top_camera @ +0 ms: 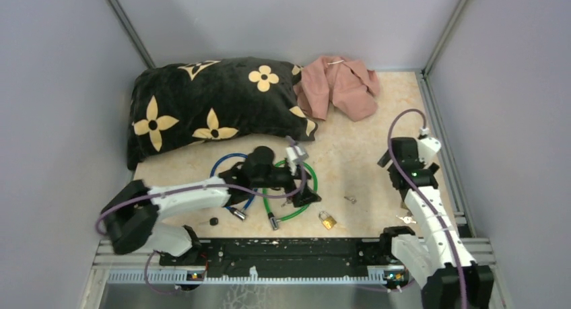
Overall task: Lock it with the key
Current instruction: Place the lock at the center of the board, then move the lock to the center of the board.
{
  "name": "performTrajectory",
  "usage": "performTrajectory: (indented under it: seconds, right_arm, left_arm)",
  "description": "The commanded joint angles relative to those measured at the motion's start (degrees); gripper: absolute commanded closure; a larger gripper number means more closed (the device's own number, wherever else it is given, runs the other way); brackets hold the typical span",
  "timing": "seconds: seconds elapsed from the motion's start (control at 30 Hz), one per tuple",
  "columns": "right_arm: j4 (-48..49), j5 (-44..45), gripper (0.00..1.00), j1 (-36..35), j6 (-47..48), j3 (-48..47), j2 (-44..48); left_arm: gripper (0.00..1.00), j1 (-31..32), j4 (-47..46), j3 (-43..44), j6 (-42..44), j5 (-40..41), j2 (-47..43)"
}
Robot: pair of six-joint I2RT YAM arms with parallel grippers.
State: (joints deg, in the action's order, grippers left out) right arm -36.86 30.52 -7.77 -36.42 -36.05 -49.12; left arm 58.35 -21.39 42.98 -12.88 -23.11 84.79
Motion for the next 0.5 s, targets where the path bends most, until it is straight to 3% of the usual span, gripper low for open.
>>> performTrajectory:
  seconds: [0.0,0.07,0.2,0.33,0.47]
  right_arm:
    - [6.3,-3.0,0.02,15.7,4.7,-0.6,-0.7]
    - [8.8,-4.2,0.07,20.7,7.1,-0.2,-2.7]
    - [6.3,-4.9,0.07,25.8,6.9,-2.3,-10.0]
    - [3.0,-7.5,0.02,29.6,2.7,-1.5,-12.0]
    - [2.0,-5.9,0.02,31.3,-2.6,1.0,-11.8]
  left_arm:
    - [0.01,-8.1,1.3,-8.3,0.8,-0.9,-14.6]
    - [0.01,-12.3,2.5,-12.4,0.9,-2.0,-21.7]
    - [0.01,-13.4,9.4,-16.9,3.1,0.9,-34.3]
    - [0.01,-14.0,16.7,-16.6,2.3,-0.6,-39.8]
    - [0.01,-14.1,17.3,-16.9,2.5,-2.2,-41.8]
